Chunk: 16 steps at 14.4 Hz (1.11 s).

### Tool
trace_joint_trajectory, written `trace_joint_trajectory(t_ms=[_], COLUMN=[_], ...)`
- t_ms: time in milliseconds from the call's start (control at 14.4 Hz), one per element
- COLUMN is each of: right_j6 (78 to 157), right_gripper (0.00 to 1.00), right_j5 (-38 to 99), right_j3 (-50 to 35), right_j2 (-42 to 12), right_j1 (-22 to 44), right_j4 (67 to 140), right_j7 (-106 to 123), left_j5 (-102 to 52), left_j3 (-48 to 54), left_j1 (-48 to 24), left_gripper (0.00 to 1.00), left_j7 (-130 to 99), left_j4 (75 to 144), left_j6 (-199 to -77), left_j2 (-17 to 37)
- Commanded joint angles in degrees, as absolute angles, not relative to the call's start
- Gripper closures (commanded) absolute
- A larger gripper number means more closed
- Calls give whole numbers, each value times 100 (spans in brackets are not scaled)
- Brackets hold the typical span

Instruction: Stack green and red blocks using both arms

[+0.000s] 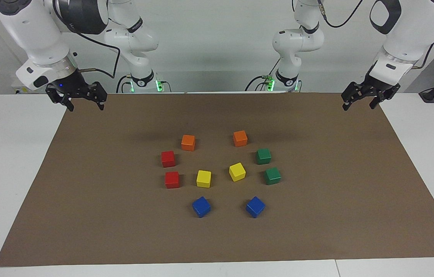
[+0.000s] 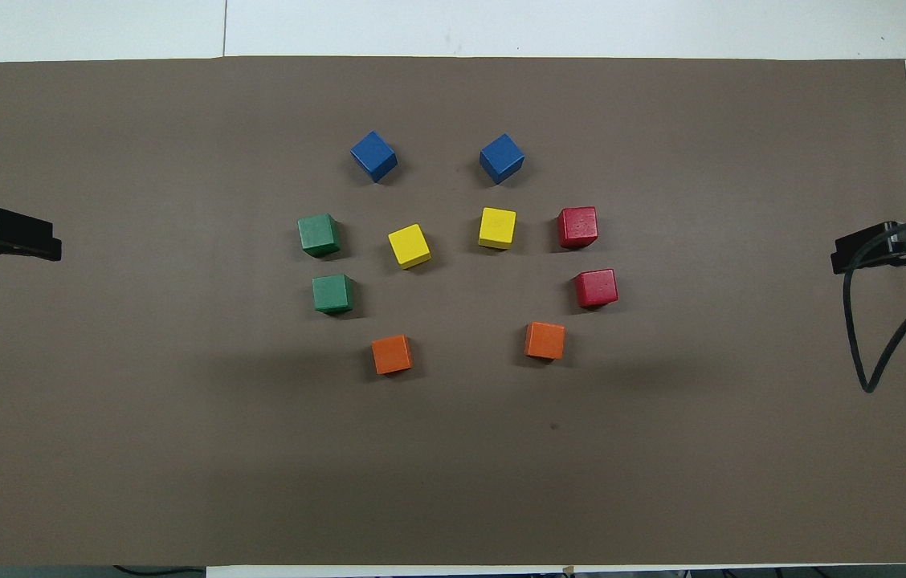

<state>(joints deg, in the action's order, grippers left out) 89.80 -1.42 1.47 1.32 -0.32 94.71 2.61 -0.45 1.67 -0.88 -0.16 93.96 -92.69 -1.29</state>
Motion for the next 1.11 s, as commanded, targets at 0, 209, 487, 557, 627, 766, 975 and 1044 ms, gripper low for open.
trace_joint_trajectory(t_ms=[0,209,487,557,627,766,975,1044], right_j6=[9017,9105,9255,9264,9342,9666,10395,10606], right_gripper=[0,0,0,0,0,0,0,0], right_j5=[-176,-176,-167,-202,-202,-202,-141,-115], right_j3=[-35,-44,-62,-62,-62,-62,-70,-70], right_j2=[220,229,185,124,-42,-297,-623,-720], right_j1=[113,220,438,613,772,1079,1212,1378], right_j4=[9667,9712,9809,9809,9809,9826,9888,9896], right_j7=[-253,-387,-422,-596,-867,-1194,-1222,-1265], left_j5=[-9,-52,-193,-193,-193,-193,-193,-193], left_j3=[105,114,114,114,114,114,114,114], left_j1=[-605,-1079,-1730,-1923,-2055,-2188,-2303,-2303], left_gripper=[0,0,0,0,0,0,0,0], left_j7=[-201,-430,-956,-1149,-1369,-1494,-1626,-1635], left_j4=[10263,10757,11407,11539,11636,11768,11777,11777], left_j6=[-9903,-10466,-11432,-11730,-12029,-12417,-12875,-12911], left_j2=[-509,-536,-230,-81,69,254,728,816])
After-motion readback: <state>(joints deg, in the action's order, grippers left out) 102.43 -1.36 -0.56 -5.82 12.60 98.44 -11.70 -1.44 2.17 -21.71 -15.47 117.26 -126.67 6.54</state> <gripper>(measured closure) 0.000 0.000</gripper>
